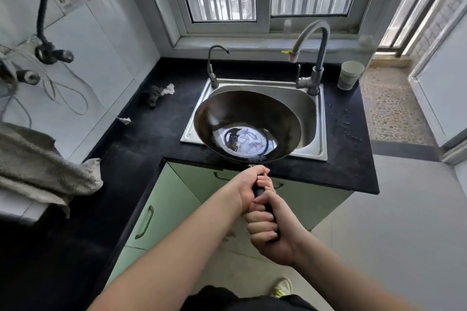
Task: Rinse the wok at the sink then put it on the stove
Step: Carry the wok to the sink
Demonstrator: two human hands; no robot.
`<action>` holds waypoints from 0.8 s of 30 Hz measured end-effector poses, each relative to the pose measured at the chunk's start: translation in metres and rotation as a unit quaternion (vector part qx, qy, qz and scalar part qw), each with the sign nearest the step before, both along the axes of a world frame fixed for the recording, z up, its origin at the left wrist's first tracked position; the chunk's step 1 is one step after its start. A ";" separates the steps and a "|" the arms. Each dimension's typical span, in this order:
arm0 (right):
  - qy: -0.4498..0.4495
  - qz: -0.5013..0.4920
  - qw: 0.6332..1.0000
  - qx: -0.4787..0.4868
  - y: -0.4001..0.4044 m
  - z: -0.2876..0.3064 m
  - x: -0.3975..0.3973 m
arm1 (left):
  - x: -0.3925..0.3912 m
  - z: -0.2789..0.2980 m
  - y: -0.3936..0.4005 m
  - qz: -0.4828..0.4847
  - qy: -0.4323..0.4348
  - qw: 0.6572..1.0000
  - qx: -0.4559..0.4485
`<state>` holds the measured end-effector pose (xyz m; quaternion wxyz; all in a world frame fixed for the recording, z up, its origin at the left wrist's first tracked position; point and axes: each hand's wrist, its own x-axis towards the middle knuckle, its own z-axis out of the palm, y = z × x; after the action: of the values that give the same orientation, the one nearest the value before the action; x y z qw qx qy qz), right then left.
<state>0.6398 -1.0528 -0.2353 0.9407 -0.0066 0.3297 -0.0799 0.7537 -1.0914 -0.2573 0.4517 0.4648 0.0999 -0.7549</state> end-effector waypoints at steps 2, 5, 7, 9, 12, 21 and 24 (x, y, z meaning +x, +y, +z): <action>-0.009 -0.015 1.000 0.016 -0.015 0.000 0.007 | 0.007 -0.003 -0.015 -0.001 0.000 1.000 0.003; -0.004 -0.032 0.999 0.028 -0.034 -0.005 0.018 | 0.017 -0.011 -0.036 -0.008 0.003 1.000 0.008; 0.000 -0.038 0.999 0.035 -0.046 -0.008 0.028 | 0.026 -0.016 -0.050 -0.016 0.010 1.000 0.010; 0.004 -0.045 0.998 0.038 -0.060 -0.011 0.040 | 0.038 -0.021 -0.064 -0.020 0.019 1.000 0.011; 0.012 -0.061 0.997 0.048 -0.078 -0.014 0.063 | 0.058 -0.028 -0.086 -0.030 0.025 0.999 0.016; 0.040 -0.133 0.986 0.093 -0.124 -0.031 0.128 | 0.112 -0.058 -0.142 -0.104 0.059 0.992 0.042; 0.040 -0.151 0.981 0.116 -0.134 -0.037 0.136 | 0.118 -0.067 -0.154 -0.121 0.071 0.988 0.058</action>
<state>0.7756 -1.1872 -0.2728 0.8983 0.1489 0.3712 -0.1816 0.8717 -1.2456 -0.3245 0.3211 0.4440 0.1183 -0.8281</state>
